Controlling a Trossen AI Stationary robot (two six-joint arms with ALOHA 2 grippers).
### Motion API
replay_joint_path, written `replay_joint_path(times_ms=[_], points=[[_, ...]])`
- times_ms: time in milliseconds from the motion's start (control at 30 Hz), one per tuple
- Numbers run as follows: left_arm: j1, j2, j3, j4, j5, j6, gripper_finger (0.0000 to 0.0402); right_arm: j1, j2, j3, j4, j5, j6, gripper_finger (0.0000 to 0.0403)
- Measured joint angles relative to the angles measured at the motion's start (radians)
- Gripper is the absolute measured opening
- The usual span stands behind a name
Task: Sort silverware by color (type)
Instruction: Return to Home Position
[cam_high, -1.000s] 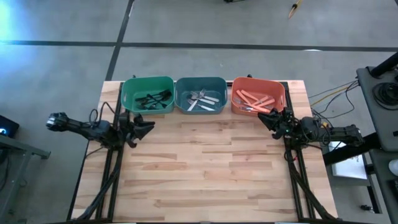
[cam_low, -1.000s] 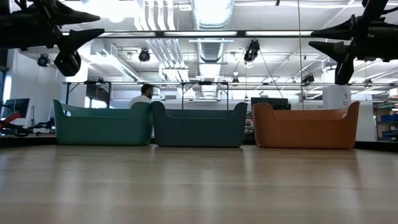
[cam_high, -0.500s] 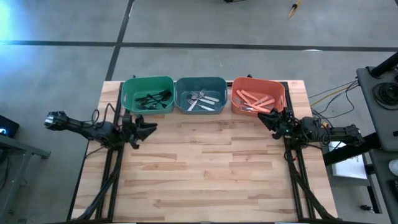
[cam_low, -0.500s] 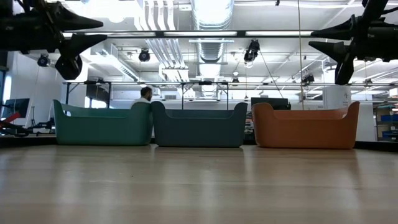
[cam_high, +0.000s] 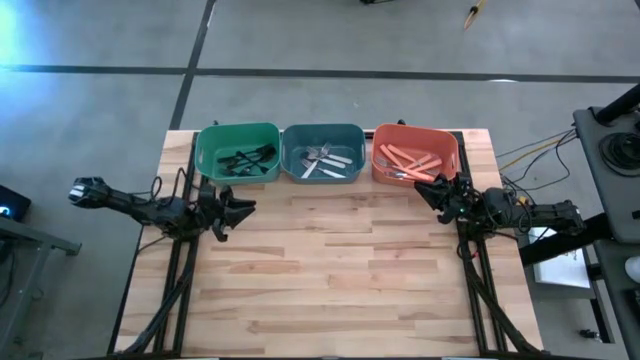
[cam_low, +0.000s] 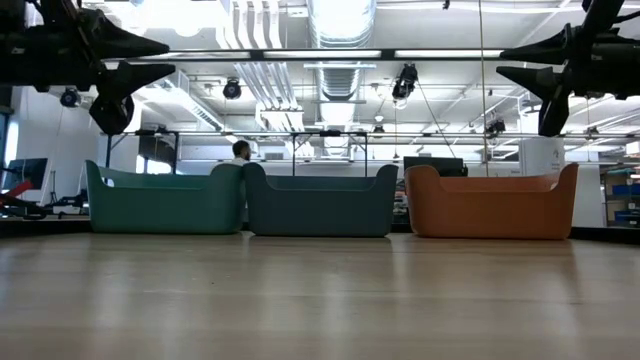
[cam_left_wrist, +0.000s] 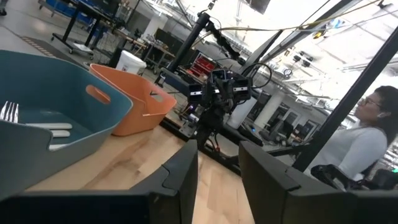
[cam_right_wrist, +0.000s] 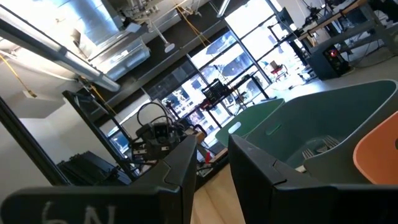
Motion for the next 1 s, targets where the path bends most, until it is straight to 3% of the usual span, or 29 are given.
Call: replay_joint_path(times_ms=[1000], points=[[0.0,0.098,0.0,0.0,0.0,0.0,0.01,0.0,0.0,0.0,0.0,0.0,0.0,0.0084]])
